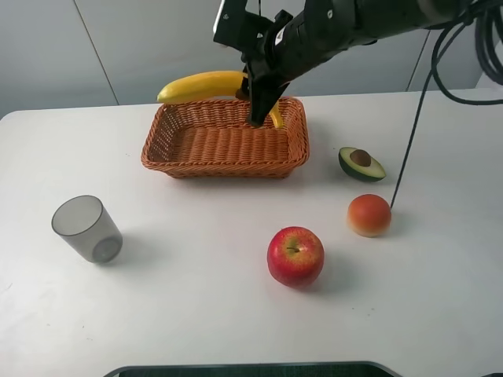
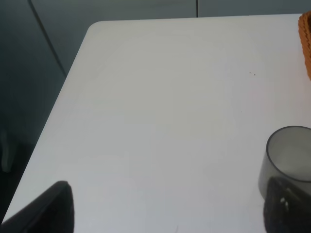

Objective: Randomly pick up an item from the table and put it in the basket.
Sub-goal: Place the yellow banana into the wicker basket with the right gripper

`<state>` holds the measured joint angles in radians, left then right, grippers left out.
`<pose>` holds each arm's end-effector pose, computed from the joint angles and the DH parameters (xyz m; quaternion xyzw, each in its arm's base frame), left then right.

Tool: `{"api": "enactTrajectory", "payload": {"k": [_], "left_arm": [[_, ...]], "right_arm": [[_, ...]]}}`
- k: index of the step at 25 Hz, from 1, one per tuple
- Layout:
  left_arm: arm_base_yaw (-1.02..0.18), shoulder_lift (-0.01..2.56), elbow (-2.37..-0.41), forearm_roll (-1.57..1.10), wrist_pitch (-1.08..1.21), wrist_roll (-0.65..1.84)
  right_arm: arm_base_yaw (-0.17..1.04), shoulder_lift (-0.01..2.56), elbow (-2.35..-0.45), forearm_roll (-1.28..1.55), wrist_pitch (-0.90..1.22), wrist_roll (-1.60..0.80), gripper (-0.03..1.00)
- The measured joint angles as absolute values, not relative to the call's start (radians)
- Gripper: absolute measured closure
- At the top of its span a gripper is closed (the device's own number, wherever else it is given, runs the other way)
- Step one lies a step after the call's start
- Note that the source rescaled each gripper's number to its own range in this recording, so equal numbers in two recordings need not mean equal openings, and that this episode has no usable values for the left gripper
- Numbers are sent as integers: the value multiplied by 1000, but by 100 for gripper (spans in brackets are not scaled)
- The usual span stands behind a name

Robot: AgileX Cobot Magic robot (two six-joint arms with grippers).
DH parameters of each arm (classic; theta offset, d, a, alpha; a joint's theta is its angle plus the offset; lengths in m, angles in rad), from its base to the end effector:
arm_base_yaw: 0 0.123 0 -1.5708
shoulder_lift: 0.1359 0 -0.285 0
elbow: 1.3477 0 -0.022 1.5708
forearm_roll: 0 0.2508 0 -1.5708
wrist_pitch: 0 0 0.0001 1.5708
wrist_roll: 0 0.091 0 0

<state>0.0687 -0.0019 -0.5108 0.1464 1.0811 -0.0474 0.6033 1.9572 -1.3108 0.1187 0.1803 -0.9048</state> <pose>-0.0085 0.0112 0.2793 -0.0535 0.8513 0.0785 0.5160 0.3560 0.2477 0.1943 -0.5894 0.6993 -0.0276 0.4035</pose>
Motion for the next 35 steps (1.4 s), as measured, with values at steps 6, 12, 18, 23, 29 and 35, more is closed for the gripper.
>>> {"api": "enactTrajectory", "payload": {"k": [6, 12, 18, 23, 29, 35], "left_arm": [[69, -2, -511, 146, 1081, -47], [69, -2, -511, 146, 1081, -47], [69, -2, -511, 146, 1081, -47], [69, -2, -511, 146, 1081, -47], [69, -2, -511, 146, 1081, -47], [69, -2, -511, 146, 1081, -47]], "right_arm": [[591, 2020, -1311, 119, 92, -905, 95], [591, 2069, -1311, 119, 73, -905, 95], [591, 2072, -1311, 119, 42, -894, 66], [591, 2072, -1311, 119, 42, -891, 24], [591, 2039, -1311, 121, 55, -891, 21], [591, 1919, -1311, 197, 244, -874, 21]]}}
